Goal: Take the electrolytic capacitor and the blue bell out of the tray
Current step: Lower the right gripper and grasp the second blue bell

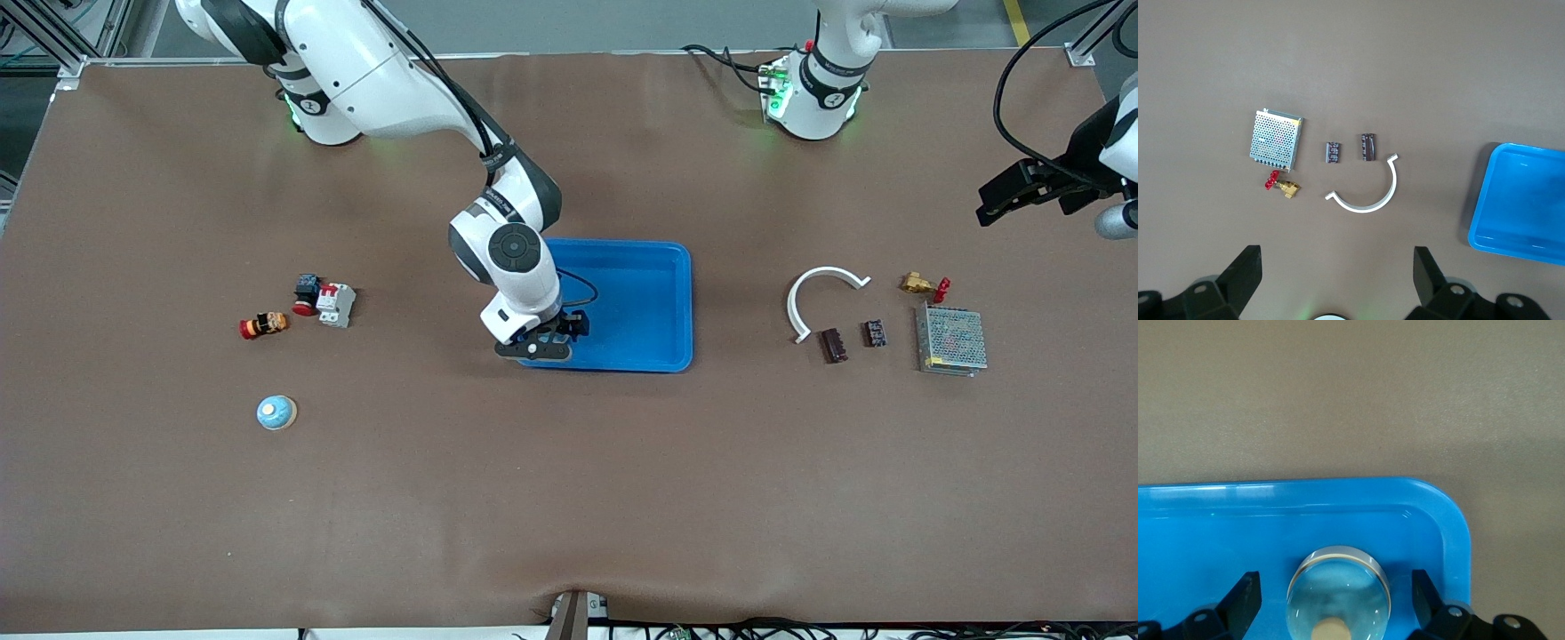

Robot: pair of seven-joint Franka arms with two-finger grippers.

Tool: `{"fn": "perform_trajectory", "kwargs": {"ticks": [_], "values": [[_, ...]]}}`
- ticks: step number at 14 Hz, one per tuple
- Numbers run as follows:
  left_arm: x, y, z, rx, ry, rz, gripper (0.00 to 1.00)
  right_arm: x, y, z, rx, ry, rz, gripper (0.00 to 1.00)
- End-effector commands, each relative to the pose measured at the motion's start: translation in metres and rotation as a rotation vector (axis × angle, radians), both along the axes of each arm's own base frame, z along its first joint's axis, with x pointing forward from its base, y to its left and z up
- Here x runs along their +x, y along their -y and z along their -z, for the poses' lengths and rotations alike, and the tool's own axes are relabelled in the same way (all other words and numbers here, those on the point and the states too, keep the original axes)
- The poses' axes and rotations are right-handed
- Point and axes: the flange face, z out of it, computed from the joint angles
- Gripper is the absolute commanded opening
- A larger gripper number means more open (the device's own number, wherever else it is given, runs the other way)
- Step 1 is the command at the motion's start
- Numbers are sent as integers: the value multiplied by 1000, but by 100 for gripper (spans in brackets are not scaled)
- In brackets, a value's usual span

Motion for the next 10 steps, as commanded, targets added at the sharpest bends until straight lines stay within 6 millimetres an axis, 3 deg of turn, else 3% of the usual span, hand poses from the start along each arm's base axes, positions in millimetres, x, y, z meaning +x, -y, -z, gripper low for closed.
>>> {"fn": "perform_trajectory", "kwargs": {"ticks": [1, 10], "values": [[-2, -2, -3, -21, 4, 14, 100, -4, -6, 0, -6, 18, 6, 100], [-2, -1, -2, -21, 2, 15, 100, -6, -6, 8, -32, 28, -25, 100]]}}
